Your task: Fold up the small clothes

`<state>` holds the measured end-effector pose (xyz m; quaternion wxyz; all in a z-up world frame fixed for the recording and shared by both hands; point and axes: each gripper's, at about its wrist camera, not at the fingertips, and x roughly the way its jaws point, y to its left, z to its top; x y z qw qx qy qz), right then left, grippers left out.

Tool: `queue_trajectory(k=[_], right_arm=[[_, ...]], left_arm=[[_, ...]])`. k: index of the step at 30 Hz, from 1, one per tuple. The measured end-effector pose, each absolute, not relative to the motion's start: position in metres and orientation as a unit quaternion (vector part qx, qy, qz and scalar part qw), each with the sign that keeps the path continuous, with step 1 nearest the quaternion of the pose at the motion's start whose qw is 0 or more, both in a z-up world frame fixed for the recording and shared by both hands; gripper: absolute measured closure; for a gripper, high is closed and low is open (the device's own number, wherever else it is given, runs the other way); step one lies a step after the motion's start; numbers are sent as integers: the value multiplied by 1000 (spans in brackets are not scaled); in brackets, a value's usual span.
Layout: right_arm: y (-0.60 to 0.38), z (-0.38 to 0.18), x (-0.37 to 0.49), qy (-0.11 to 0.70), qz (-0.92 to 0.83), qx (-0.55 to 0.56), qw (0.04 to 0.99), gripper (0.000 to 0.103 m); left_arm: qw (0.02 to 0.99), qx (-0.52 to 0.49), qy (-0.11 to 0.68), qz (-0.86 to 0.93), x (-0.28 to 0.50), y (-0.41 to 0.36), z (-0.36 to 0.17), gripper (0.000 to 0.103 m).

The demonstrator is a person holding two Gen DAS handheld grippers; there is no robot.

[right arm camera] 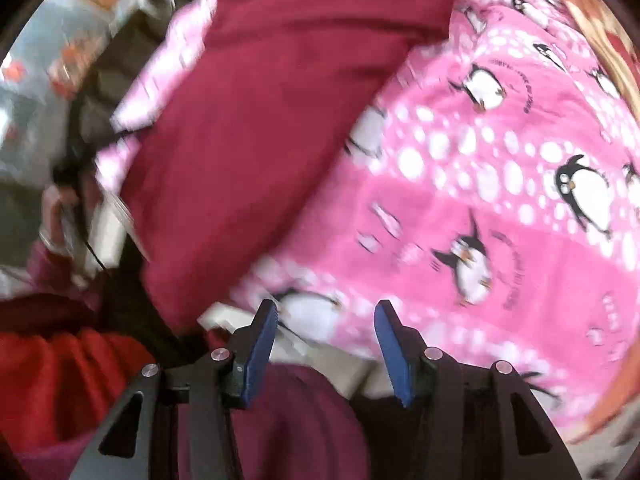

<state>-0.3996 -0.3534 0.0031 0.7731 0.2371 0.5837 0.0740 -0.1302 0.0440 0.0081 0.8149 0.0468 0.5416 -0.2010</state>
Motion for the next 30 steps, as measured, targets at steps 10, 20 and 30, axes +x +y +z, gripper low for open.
queue_trajectory(k=[10, 20, 30], right_arm=[[-329, -20, -372, 513, 122, 317, 788, 63], [-337, -13, -373, 532, 99, 268, 797, 94], [-332, -11, -366, 504, 137, 336, 783, 59]], left_arm=[[802, 27, 564, -196, -135, 69, 2, 58], [794, 33, 571, -206, -154, 72, -4, 58], [788, 53, 578, -206, -161, 69, -7, 53]])
